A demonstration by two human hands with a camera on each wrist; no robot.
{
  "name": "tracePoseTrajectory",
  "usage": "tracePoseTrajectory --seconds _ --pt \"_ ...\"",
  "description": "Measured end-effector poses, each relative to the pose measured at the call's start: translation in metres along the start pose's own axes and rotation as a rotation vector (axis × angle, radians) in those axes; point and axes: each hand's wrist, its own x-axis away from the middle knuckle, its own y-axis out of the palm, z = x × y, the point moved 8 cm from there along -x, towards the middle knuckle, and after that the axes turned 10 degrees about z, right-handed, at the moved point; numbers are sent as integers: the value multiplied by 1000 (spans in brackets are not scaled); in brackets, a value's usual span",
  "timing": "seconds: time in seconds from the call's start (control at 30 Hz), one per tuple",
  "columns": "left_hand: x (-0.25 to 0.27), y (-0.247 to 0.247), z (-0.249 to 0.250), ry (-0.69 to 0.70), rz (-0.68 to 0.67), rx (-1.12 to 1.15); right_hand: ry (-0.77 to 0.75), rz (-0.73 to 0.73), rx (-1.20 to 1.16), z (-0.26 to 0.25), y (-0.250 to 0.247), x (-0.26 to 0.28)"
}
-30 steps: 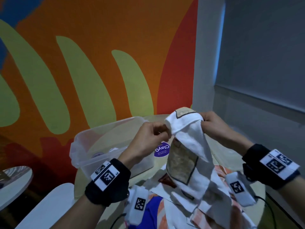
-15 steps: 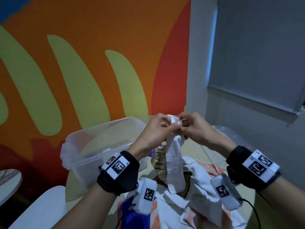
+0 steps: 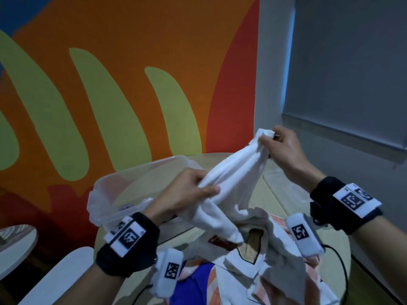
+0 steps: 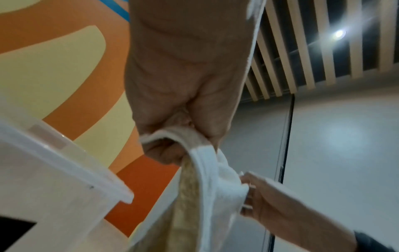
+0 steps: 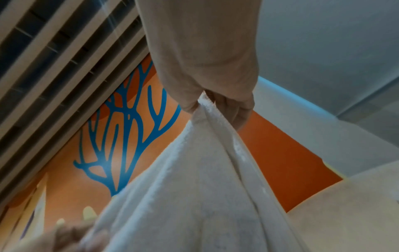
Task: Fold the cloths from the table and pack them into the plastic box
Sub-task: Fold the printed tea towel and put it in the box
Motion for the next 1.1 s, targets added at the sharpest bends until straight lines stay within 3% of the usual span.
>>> tracePoseTrajectory --seconds 0.17,0.3,0.5,0.7,0.93,1.1 --pt "-19 -61 1 -42 379 80 -22 -4 130 1 6 2" --pt "-39 -65 0 -94 498 79 -87 -56 105 2 26 6" --pt "-53 -27 -2 -275 408 355 -85 -220 -6 -2 57 26" --pt "-51 -31 -5 -333 447 668 102 -120 32 28 32 6" --pt "-53 -25 -8 -284 410 531 177 -91 -123 20 28 3" --pt "-56 -25 3 -216 360 414 118 -144 -147 5 37 4"
